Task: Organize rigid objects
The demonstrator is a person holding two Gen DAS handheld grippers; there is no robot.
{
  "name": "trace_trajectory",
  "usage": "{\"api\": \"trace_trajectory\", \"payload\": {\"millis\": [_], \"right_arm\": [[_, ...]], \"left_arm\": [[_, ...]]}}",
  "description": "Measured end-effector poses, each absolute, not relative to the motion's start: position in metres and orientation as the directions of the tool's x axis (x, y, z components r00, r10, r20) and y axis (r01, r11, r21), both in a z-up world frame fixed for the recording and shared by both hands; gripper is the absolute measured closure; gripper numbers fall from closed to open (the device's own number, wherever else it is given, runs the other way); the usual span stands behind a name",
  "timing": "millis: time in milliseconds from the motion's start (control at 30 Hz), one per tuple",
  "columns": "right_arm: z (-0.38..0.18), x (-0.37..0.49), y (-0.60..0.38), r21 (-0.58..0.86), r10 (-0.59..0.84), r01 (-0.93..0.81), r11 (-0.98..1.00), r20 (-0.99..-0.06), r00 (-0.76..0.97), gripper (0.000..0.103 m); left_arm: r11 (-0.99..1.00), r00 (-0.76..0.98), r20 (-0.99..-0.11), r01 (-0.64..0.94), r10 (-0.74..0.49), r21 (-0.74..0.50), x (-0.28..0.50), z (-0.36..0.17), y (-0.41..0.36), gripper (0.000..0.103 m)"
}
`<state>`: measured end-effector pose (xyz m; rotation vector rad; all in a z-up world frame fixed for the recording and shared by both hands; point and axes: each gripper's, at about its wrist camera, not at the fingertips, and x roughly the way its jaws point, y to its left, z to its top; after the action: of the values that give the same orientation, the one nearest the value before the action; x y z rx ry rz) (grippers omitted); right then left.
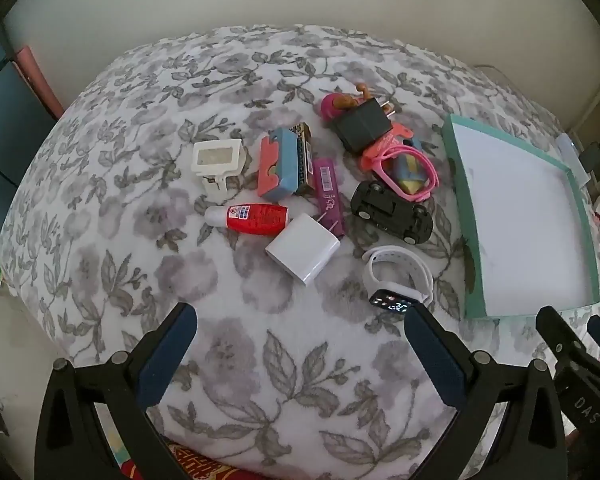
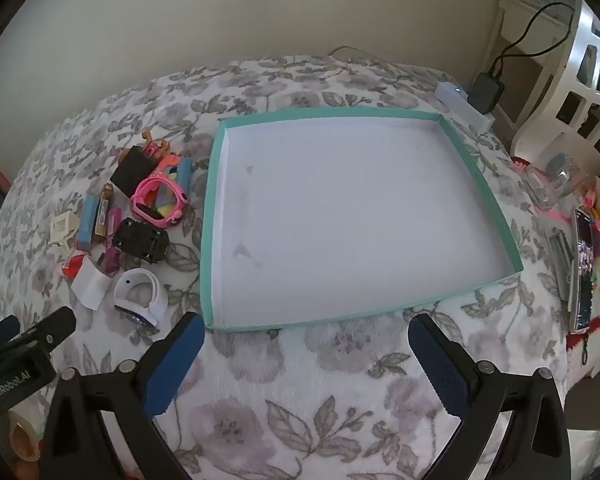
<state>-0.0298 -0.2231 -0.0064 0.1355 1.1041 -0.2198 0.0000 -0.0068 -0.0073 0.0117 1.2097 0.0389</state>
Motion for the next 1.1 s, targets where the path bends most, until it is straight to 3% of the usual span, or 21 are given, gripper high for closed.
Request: {"api": "trace_trajectory", "payload": {"millis": [1100], "right_arm": [[-0.0074,-0.0289,-0.2237,-0.001,-0.110,0.248,0.969,-0.897,0.428,0.000]], "left_arm": [[0.999,0.341,-0.940,-0.013,0.035,0.033,0.0005,-0.0109,-0.0044,0.000]]}}
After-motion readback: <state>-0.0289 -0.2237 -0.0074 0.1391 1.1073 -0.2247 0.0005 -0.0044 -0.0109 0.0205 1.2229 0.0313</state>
